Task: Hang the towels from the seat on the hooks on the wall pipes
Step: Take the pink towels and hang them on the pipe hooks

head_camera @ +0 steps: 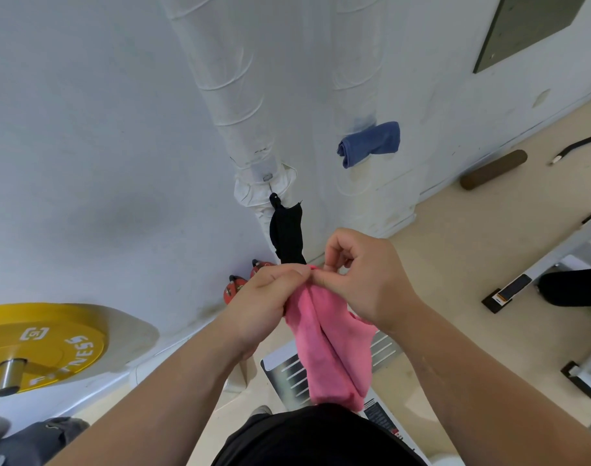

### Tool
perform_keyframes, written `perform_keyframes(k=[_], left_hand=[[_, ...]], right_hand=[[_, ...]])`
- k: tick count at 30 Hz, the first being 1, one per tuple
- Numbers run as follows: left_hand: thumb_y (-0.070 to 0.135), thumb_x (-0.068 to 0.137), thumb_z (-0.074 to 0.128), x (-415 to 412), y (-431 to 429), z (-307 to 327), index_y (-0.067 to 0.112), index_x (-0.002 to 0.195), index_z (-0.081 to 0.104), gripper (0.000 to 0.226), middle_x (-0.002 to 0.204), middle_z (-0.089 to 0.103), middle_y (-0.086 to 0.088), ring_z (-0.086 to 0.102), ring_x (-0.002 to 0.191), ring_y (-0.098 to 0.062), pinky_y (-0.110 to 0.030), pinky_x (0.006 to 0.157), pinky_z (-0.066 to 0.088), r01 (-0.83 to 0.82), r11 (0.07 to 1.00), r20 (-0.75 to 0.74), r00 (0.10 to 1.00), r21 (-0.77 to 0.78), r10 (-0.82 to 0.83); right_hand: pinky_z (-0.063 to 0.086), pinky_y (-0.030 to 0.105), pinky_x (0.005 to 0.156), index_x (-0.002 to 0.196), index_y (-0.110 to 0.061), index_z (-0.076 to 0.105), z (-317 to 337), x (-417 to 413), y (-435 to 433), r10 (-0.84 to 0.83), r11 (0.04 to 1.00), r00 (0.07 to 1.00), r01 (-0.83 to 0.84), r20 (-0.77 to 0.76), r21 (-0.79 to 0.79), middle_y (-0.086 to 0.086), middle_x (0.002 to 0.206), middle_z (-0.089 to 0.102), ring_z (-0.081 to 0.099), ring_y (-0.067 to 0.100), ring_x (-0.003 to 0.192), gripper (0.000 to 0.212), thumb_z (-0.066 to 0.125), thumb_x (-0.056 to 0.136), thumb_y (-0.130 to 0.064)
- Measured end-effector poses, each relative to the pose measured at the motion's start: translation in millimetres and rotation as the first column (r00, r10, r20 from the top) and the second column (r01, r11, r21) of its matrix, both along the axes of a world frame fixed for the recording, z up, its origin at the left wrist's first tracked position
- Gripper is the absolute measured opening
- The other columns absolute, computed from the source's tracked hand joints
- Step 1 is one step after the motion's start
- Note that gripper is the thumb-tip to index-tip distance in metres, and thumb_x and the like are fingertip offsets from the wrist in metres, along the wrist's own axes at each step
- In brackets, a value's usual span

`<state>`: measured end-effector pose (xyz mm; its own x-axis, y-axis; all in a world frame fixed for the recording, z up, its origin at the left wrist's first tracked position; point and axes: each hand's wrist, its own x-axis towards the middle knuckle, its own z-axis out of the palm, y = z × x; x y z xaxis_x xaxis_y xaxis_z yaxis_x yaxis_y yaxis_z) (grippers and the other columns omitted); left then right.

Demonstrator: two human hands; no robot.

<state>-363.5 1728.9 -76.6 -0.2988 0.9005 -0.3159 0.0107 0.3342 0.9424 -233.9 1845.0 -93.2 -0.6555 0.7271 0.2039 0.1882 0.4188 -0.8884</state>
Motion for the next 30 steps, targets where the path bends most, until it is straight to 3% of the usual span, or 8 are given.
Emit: perform_keyframes(k=[3, 8, 10, 13, 18, 23, 27, 30], left_hand=[[0.016, 0.106, 0.047, 1.8, 0.5, 2.6, 0.008, 0.11, 0.074, 0.029, 0.076, 0.074, 0.008, 0.066, 0.065, -0.002, -0.015, 0.062, 0.049, 0.074, 0.997, -0.026, 0.997, 0.002, -0.074], [0.008, 0.104, 0.05, -2.5, -1.8, 4.4, 0.003, 0.103, 0.072, 0.023, 0.079, 0.072, -0.006, 0.067, 0.067, -0.016, -0.027, 0.065, 0.054, 0.077, 0.997, -0.03, 0.997, -0.001, -0.077], [0.014, 0.1, 0.051, -5.8, 0.4, 3.2, 0.006, 0.099, 0.073, 0.023, 0.076, 0.061, -0.019, 0.056, 0.065, -0.029, -0.042, 0.066, 0.047, 0.024, 1.0, -0.032, 0.999, 0.004, -0.024], [0.026, 0.087, 0.049, -14.0, 3.5, 4.0, 0.009, 0.091, 0.07, 0.027, 0.077, 0.051, -0.017, 0.043, 0.067, -0.034, -0.05, 0.066, 0.034, -0.127, 0.992, -0.07, 0.989, 0.002, 0.127], [0.022, 0.082, 0.046, -25.4, 3.8, 14.5, 0.021, 0.066, 0.064, 0.024, 0.066, 0.049, -0.01, 0.043, 0.061, -0.023, -0.041, 0.062, 0.037, -0.274, 0.958, -0.192, 0.939, 0.081, 0.285], [0.005, 0.092, 0.045, -37.7, 2.5, 14.2, 0.019, 0.064, 0.063, 0.036, 0.062, 0.057, 0.001, 0.05, 0.058, -0.011, -0.02, 0.055, 0.043, -0.393, 0.9, -0.249, 0.867, 0.189, 0.431], [0.002, 0.087, 0.045, -59.0, 4.2, 11.8, 0.017, 0.071, 0.068, 0.033, 0.067, 0.064, 0.005, 0.056, 0.065, -0.009, -0.025, 0.062, 0.045, -0.454, 0.858, -0.319, 0.798, 0.24, 0.512], [0.002, 0.087, 0.044, -77.3, 8.8, 12.1, 0.018, 0.072, 0.07, 0.033, 0.071, 0.065, 0.006, 0.056, 0.067, -0.008, -0.027, 0.065, 0.045, -0.503, 0.824, -0.332, 0.754, 0.261, 0.566]], right_hand=[[0.043, 0.022, 0.058, 0.063, -0.029, 0.05, 1.1, 2.2, 0.2, -0.029, 0.999, 1.0, 0.029, 0.002, 0.021, -0.008, 0.063, 0.062, 0.049, 0.005, 0.059, 0.037, 0.086, 0.069, -0.027], [0.044, 0.025, 0.06, 0.064, -0.022, 0.053, -0.3, 2.0, -0.2, -0.045, 0.996, 0.999, 0.046, -0.017, 0.071, -0.009, 0.062, 0.055, 0.05, 0.01, 0.062, 0.04, 0.088, 0.072, -0.04], [0.048, 0.025, 0.067, 0.07, -0.02, 0.06, -2.6, 2.4, 0.5, 0.015, 1.0, 0.999, -0.014, -0.048, 0.015, -0.008, 0.068, 0.062, 0.057, 0.01, 0.069, 0.03, 0.084, 0.079, -0.036], [0.047, 0.016, 0.075, 0.088, -0.02, 0.066, -8.9, 4.0, 1.4, 0.236, 0.966, 0.972, -0.237, -0.023, -0.1, -0.012, 0.083, 0.067, 0.06, 0.002, 0.081, 0.013, 0.078, 0.087, -0.025], [0.042, 0.013, 0.075, 0.095, -0.026, 0.057, -14.4, 1.0, -0.7, 0.338, 0.939, 0.941, -0.337, -0.007, -0.073, -0.015, 0.086, 0.058, 0.054, 0.001, 0.082, 0.022, 0.072, 0.088, -0.012], [0.045, 0.022, 0.081, 0.098, -0.043, 0.055, -12.1, -9.0, -1.9, 0.321, 0.945, 0.943, -0.325, 0.087, 0.035, -0.014, 0.091, 0.061, 0.054, 0.007, 0.092, 0.018, 0.063, 0.082, -0.038], [0.033, 0.015, 0.074, 0.084, -0.036, 0.06, -17.8, -12.2, 8.8, 0.308, 0.918, 0.939, -0.335, 0.15, 0.213, -0.022, 0.075, 0.056, 0.046, 0.004, 0.086, 0.02, 0.074, 0.081, -0.022], [0.031, 0.024, 0.069, 0.073, -0.038, 0.053, -19.5, -12.5, 23.6, 0.291, 0.891, 0.915, -0.365, 0.278, 0.27, -0.01, 0.065, 0.053, 0.043, 0.007, 0.079, 0.023, 0.074, 0.077, -0.029]])
